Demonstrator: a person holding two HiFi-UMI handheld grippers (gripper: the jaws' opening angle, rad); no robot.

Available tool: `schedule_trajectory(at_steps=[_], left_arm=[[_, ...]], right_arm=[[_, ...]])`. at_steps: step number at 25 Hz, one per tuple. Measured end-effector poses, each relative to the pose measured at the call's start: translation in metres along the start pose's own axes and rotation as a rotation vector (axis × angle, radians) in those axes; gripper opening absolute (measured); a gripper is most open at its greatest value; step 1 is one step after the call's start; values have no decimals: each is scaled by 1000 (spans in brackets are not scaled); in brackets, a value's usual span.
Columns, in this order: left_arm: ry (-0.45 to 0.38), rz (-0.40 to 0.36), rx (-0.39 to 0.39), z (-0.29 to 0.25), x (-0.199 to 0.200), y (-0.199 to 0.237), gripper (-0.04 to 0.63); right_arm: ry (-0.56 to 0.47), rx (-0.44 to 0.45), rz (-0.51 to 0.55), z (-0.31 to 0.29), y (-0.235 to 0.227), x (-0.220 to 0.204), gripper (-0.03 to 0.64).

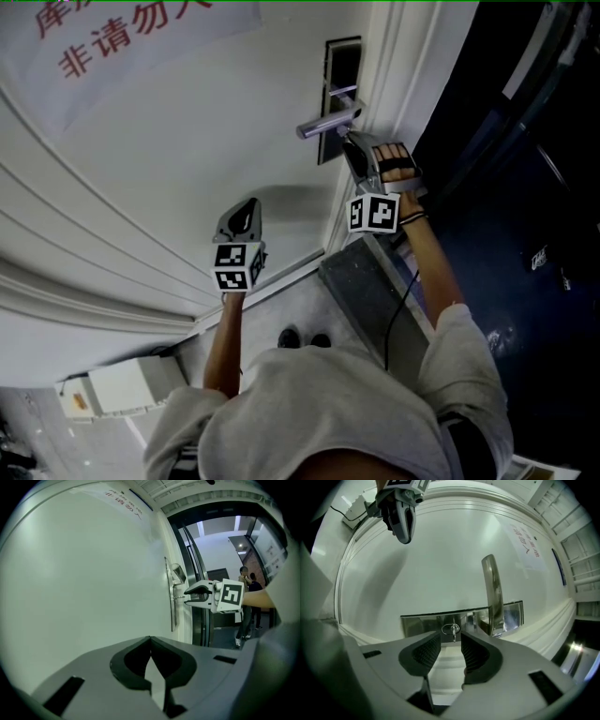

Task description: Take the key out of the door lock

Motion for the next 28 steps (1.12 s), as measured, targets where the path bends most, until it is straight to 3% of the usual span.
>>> schedule_trajectory(at_steps=[15, 28], left_arm=[[9, 13, 18, 2, -4, 9, 18], [6, 14, 5, -2, -4, 2, 18]], right_arm=[[-17, -66, 61, -23, 1, 0, 37], [-15, -72, 59, -22, 2, 0, 31]])
Point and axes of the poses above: the fingertips, and each gripper's own axes: z backward along the fingers, y to its left, x out of its top, the point moved 10 cm from there along z, backward along the fingers, and after that the axes turned 2 degrees about -z, right-handed, at the moved point
